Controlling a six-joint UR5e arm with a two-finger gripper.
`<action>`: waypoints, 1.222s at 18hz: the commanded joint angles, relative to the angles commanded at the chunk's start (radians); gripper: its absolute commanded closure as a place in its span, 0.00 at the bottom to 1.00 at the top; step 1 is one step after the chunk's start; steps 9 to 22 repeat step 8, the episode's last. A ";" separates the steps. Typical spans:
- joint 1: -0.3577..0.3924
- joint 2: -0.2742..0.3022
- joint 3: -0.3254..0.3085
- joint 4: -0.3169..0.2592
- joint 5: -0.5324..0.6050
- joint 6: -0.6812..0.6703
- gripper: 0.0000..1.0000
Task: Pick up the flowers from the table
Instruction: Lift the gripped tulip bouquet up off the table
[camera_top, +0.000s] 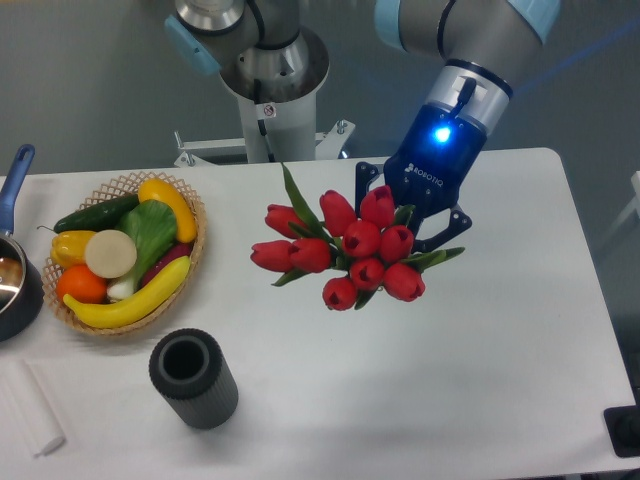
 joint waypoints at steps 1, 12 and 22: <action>0.000 -0.002 -0.002 0.000 0.000 0.003 0.66; 0.028 -0.002 -0.003 0.000 -0.031 0.003 0.66; 0.028 -0.002 -0.003 0.000 -0.031 0.003 0.66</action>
